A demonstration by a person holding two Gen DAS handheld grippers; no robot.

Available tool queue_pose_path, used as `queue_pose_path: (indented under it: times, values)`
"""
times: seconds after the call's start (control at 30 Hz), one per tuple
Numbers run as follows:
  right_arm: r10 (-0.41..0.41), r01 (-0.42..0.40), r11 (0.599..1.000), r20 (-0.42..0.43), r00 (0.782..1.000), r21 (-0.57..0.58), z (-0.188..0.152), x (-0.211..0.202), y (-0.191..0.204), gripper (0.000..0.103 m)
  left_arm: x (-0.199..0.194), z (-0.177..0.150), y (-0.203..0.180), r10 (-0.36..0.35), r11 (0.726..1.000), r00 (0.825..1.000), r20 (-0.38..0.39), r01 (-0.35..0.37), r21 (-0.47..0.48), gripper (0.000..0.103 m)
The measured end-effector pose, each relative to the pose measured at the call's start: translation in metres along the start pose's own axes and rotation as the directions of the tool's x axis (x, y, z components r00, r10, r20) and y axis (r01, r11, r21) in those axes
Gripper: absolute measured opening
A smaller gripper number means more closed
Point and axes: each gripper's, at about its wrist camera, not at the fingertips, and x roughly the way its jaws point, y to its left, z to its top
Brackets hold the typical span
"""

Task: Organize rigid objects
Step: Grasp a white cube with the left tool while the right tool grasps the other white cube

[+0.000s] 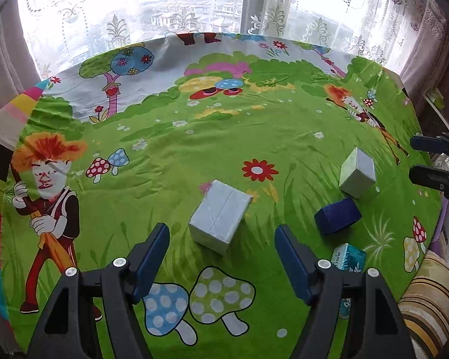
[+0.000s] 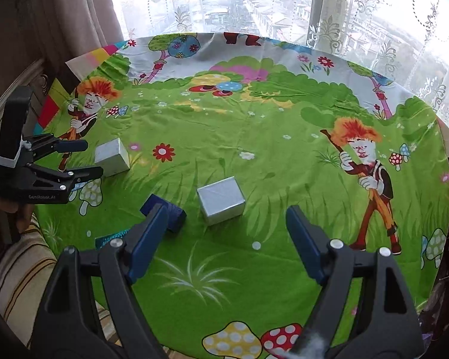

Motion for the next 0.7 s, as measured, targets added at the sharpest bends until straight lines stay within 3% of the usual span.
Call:
queue_pose_path:
  times: [0.23, 0.3, 0.37, 0.43, 0.47, 0.7]
  values:
    - [0.055, -0.058, 0.998, -0.097, 0.994, -0.026, 0.006, 0.06, 0.01, 0.083, 0.031, 0.01, -0.003, -0.014, 1.0, 0.998, -0.057, 0.016, 0.02, 0.072]
    - [0.05, -0.054, 0.998, -0.115, 0.992, -0.036, 0.006, 0.07, 0.012, 0.083, 0.04, 0.009, -0.005, -0.004, 0.999, 0.997, -0.083, 0.006, 0.034, 0.057]
    - [0.063, -0.064, 0.998, -0.104, 0.993, -0.012, 0.005, 0.075, 0.011, 0.076, 0.044, 0.008, -0.006, -0.017, 0.999, 0.996, -0.093, 0.02, 0.031, 0.042]
    - [0.082, -0.082, 0.997, -0.124, 0.989, 0.009, 0.003, 0.081, 0.011, 0.053, 0.044, 0.008, -0.009, -0.026, 0.999, 0.995, -0.095, 0.029, 0.031, 0.035]
    - [0.078, -0.077, 0.997, -0.142, 0.987, 0.01, 0.001, 0.085, 0.012, 0.05, 0.044, 0.007, -0.012, -0.023, 0.999, 0.995, -0.096, 0.026, 0.037, 0.035]
    - [0.047, -0.043, 0.998, -0.089, 0.995, 0.049, -0.01, 0.063, 0.013, 0.048, 0.02, 0.002, -0.035, -0.011, 0.999, 0.999, -0.046, 0.013, 0.038, 0.035]
